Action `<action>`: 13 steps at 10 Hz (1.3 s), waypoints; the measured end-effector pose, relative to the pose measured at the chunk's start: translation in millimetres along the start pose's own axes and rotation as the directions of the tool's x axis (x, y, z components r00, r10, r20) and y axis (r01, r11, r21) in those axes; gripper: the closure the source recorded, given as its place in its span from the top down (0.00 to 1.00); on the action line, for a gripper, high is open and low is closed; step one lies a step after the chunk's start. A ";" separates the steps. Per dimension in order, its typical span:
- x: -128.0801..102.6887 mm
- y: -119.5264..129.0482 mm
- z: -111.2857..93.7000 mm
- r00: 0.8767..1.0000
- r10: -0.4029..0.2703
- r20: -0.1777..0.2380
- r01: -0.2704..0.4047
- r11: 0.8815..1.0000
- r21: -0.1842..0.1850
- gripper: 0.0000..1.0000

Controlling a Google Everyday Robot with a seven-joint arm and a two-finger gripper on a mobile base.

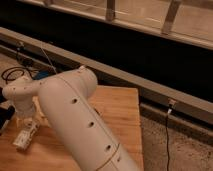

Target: Place the bottle in the ceramic bowl

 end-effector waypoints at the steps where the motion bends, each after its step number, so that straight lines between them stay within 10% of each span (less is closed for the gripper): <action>1: -0.6 -5.2 6.6 1.000 0.009 -0.008 -0.009 1.000 0.012 0.65; 5: 2.3 -14.0 -3.0 1.000 0.016 0.027 -0.016 1.000 0.000 0.40; 9: 8.0 -15.4 -29.3 0.996 0.014 0.084 -0.003 0.992 -0.126 0.02; 12: 9.6 -19.6 -65.0 0.989 -0.017 0.145 0.071 0.924 -0.376 0.00; 13: 11.3 -17.9 -84.8 0.984 -0.027 0.175 0.097 0.909 -0.405 0.00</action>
